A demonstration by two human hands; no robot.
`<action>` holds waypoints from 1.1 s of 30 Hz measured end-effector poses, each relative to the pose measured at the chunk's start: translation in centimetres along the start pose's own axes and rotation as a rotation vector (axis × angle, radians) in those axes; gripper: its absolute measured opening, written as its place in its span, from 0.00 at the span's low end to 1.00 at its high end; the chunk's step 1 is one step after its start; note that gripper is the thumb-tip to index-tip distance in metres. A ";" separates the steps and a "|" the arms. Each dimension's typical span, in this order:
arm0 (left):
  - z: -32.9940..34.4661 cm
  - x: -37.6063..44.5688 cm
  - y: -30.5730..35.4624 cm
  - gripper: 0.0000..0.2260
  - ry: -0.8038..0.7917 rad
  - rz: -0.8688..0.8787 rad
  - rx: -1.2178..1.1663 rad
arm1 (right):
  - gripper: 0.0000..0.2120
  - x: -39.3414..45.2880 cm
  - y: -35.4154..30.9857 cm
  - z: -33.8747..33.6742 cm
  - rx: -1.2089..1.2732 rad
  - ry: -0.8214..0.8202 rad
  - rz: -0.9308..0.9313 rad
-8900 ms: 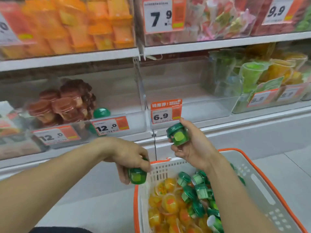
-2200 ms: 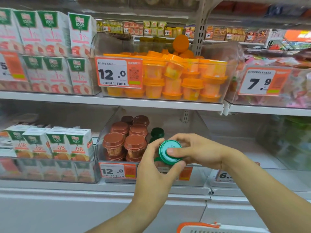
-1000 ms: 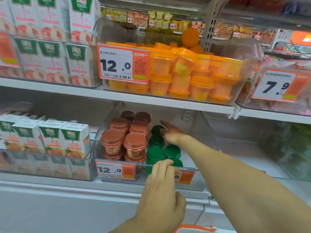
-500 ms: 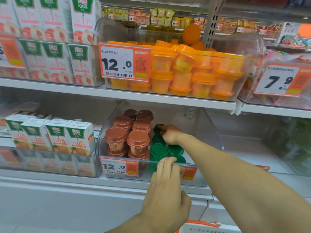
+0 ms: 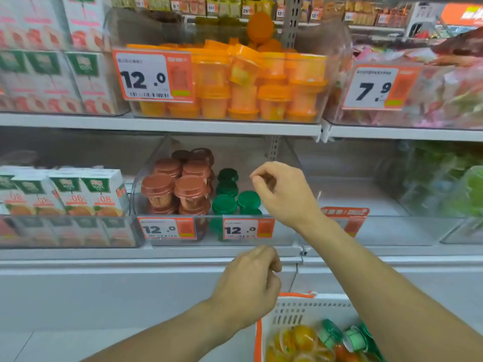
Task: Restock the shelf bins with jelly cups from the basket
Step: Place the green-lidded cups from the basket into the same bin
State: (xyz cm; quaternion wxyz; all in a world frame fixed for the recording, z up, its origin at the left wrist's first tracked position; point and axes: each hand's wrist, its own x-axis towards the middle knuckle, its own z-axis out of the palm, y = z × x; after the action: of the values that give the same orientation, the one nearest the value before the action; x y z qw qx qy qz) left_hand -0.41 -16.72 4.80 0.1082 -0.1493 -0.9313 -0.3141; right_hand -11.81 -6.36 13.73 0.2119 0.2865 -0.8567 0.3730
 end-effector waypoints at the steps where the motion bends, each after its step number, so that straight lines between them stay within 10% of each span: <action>1: 1.3 -0.6 0.0 0.07 -0.133 -0.079 -0.009 | 0.06 -2.8 -0.2 -1.2 0.044 0.111 -0.020; 5: 8.3 -3.6 -0.1 0.09 -0.540 -0.192 0.088 | 0.04 -15.2 4.0 -1.4 0.095 0.245 0.201; 11: 20.0 -8.5 2.0 0.15 -0.566 -0.396 -0.067 | 0.12 -35.3 14.5 0.3 -0.256 -0.349 0.761; 16: 26.3 -11.1 2.7 0.19 -0.573 -0.380 0.080 | 0.30 -42.6 16.4 -1.5 -0.550 -0.711 0.763; 33: 33.1 -5.9 3.6 0.32 -0.571 -0.201 0.285 | 0.16 -44.2 16.6 -3.4 -0.483 -0.620 0.936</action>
State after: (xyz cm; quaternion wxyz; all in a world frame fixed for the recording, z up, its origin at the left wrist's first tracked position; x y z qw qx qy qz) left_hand 2.79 5.14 -20.74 -0.1691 -0.1219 -0.9686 -0.1353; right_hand 10.89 20.19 -18.26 -0.1746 -0.0813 -0.9738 0.1210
